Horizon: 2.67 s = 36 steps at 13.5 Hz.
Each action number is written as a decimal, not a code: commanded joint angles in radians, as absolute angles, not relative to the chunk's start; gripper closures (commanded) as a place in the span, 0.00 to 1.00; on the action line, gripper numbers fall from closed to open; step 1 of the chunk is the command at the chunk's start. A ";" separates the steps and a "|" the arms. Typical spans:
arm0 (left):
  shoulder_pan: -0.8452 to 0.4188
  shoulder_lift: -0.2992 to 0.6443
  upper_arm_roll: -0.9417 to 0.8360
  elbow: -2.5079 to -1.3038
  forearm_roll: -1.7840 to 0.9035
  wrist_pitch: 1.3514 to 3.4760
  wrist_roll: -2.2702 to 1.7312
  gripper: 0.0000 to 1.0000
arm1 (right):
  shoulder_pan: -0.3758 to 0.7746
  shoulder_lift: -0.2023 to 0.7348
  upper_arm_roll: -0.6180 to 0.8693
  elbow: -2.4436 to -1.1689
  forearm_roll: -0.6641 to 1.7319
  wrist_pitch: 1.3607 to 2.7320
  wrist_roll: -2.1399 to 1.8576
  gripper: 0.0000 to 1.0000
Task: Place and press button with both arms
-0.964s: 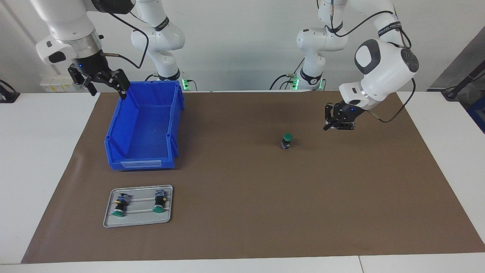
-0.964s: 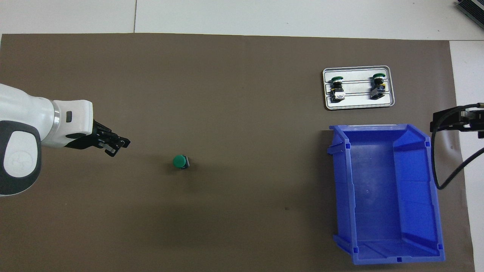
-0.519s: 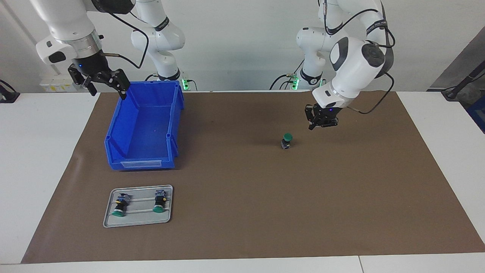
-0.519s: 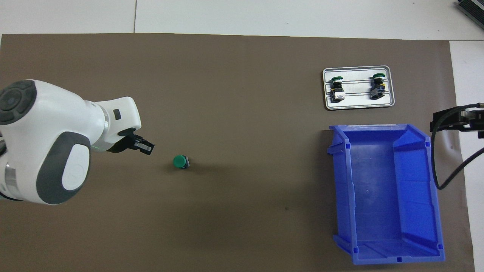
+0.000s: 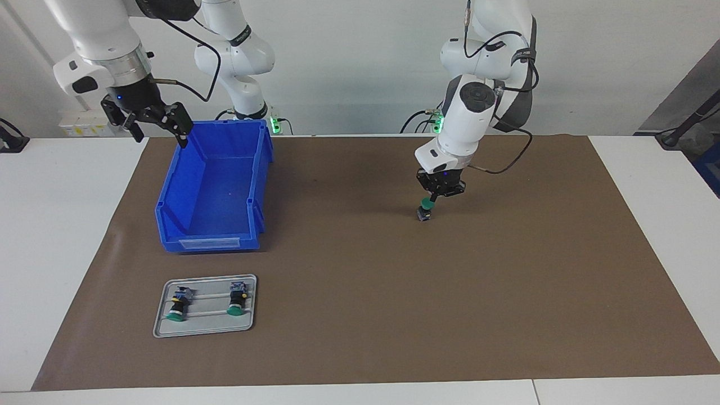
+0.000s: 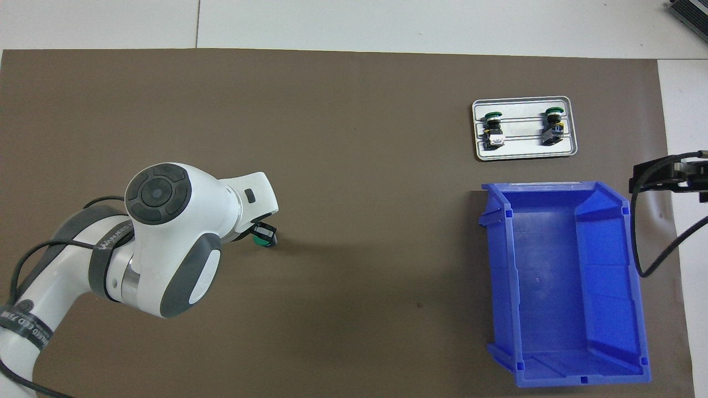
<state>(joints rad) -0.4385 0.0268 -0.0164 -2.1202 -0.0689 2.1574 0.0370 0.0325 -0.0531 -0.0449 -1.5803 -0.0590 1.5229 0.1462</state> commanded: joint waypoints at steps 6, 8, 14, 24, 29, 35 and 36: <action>-0.474 0.080 -0.002 -2.187 -0.043 2.284 0.005 1.00 | 0.028 -0.057 -0.044 -1.572 -0.044 1.503 0.130 0.00; -0.474 0.080 -0.002 -2.175 -0.043 2.267 0.003 1.00 | 0.028 -0.057 -0.044 -1.572 -0.044 1.502 0.130 0.00; -0.457 0.052 0.011 -2.071 -0.043 2.111 0.002 1.00 | 0.028 -0.057 -0.044 -1.572 -0.044 1.502 0.130 0.00; -0.152 -0.104 0.009 -2.016 -0.041 1.932 -0.069 0.00 | 0.028 -0.057 -0.044 -1.572 -0.044 1.503 0.130 0.00; -0.068 -0.048 0.011 -1.748 -0.040 1.721 -0.043 0.00 | 0.028 -0.057 -0.044 -1.572 -0.044 1.502 0.130 0.00; -0.069 0.015 0.009 -1.493 -0.037 1.550 -0.043 0.00 | 0.028 -0.057 -0.044 -1.572 -0.044 1.503 0.130 0.00; -0.069 0.026 0.009 -1.462 -0.041 1.519 -0.043 0.00 | 0.028 -0.057 -0.044 -1.572 -0.044 1.502 0.130 0.00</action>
<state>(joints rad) -0.0739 -0.0150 0.0168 -1.5496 -0.0563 1.5917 -0.0385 0.0325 -0.0531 -0.0449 -1.5803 -0.0590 1.5229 0.1462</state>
